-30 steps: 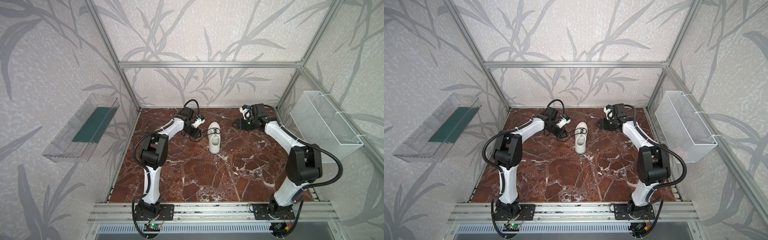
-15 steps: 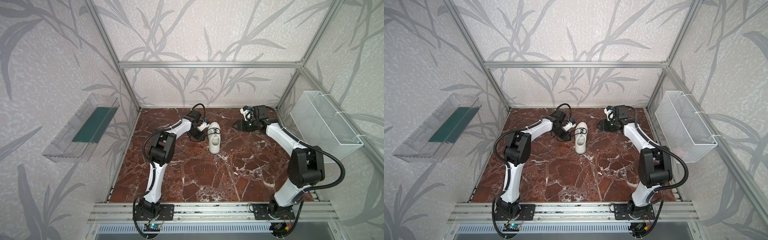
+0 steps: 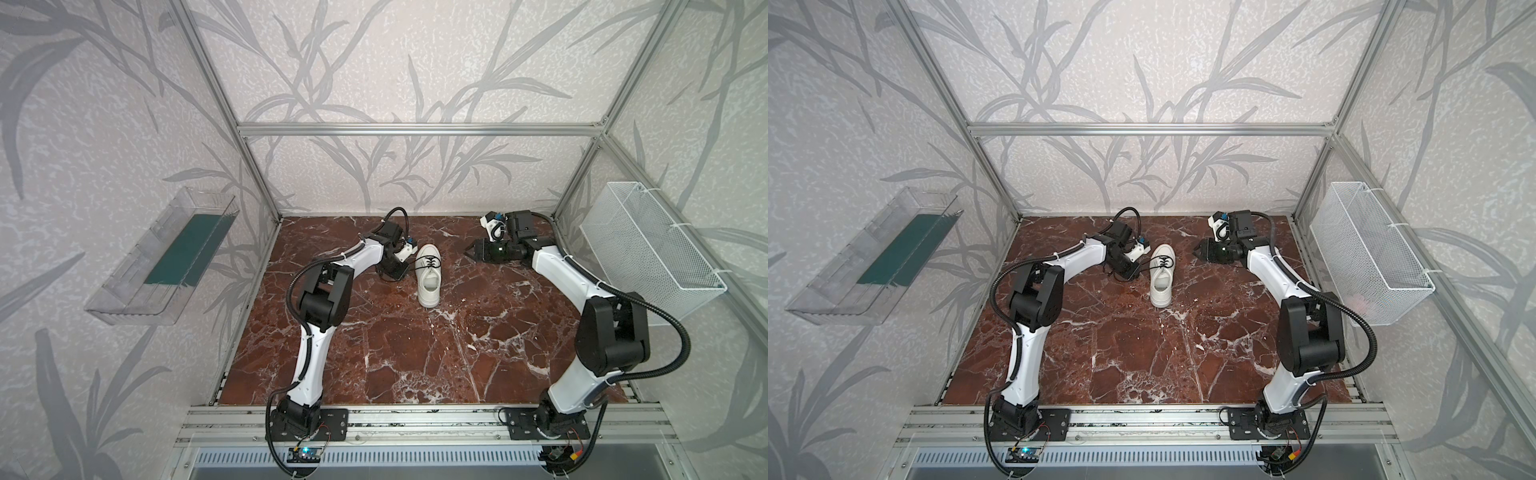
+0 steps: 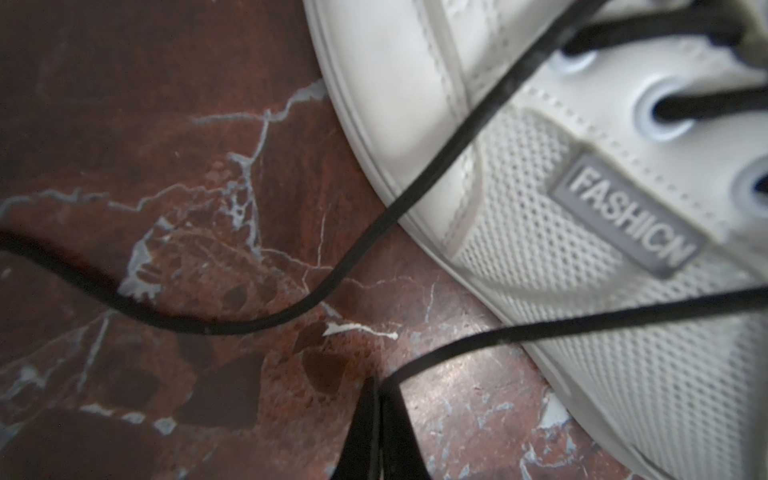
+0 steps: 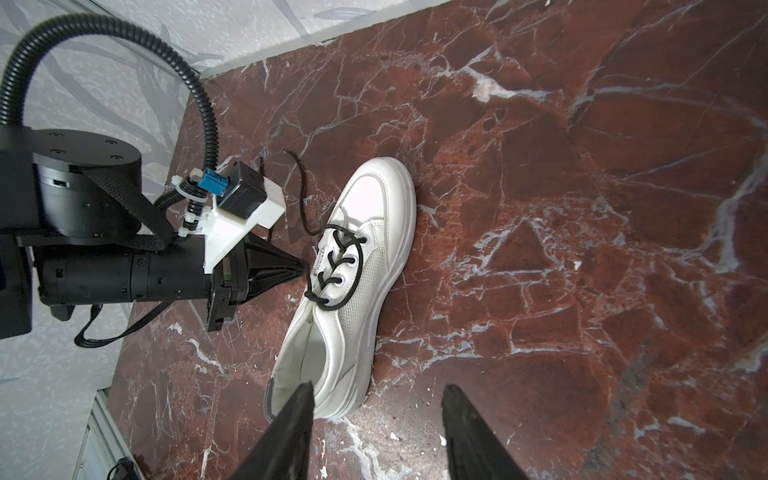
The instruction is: Tie the shoes
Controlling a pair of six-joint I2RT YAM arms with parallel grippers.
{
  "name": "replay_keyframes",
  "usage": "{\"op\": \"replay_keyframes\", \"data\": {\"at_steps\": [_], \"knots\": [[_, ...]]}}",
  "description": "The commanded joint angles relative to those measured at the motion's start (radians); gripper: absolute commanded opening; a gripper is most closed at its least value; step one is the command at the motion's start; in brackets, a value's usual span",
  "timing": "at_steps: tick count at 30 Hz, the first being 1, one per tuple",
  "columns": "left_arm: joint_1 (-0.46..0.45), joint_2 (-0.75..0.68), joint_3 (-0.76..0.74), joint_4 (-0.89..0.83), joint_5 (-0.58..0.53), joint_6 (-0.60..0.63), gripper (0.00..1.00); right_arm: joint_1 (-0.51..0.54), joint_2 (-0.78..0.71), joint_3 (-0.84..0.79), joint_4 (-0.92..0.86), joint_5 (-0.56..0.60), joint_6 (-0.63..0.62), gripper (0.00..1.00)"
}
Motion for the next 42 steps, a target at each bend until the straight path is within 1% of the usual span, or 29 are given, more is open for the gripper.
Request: {"op": "replay_keyframes", "data": {"at_steps": [1, 3, 6, 11, 16, 21, 26, 29, 30, 35, 39, 42], "knots": [[-0.004, -0.067, -0.005, -0.008, 0.044, -0.049, 0.0, -0.003, -0.046, -0.015, 0.002, -0.011, 0.003, 0.51], [-0.005, -0.08, 0.016, -0.029, 0.075, -0.081, 0.0, -0.003, -0.047, -0.022, 0.008, -0.014, 0.008, 0.51], [-0.006, -0.08, 0.073, -0.078, 0.069, -0.144, 0.0, -0.004, -0.051, -0.033, 0.011, -0.015, 0.009, 0.51], [-0.012, -0.056, 0.18, -0.144, 0.102, -0.226, 0.0, -0.003, -0.055, -0.062, 0.028, -0.017, 0.013, 0.51], [-0.032, -0.03, 0.285, -0.172, 0.111, -0.256, 0.0, -0.003, -0.042, -0.072, 0.044, -0.024, 0.016, 0.51], [-0.043, 0.035, 0.406, -0.193, 0.139, -0.313, 0.0, -0.003, -0.021, -0.071, 0.058, -0.041, 0.026, 0.5], [-0.049, 0.122, 0.553, -0.269, 0.155, -0.348, 0.0, -0.003, -0.009, -0.077, 0.078, -0.054, 0.038, 0.5], [-0.055, 0.155, 0.596, -0.274, 0.171, -0.366, 0.0, -0.003, -0.008, -0.085, 0.111, -0.073, 0.053, 0.5], [-0.058, 0.163, 0.606, -0.273, 0.175, -0.372, 0.0, -0.003, 0.023, -0.085, 0.12, -0.078, 0.061, 0.5], [-0.067, 0.194, 0.645, -0.256, 0.199, -0.427, 0.0, -0.002, 0.075, -0.071, 0.175, -0.121, 0.101, 0.5], [-0.071, 0.212, 0.652, -0.22, 0.187, -0.45, 0.0, -0.002, 0.118, -0.06, 0.229, -0.163, 0.138, 0.5], [-0.072, 0.244, 0.691, -0.224, 0.177, -0.458, 0.0, 0.0, 0.15, -0.054, 0.276, -0.201, 0.164, 0.49]]}}
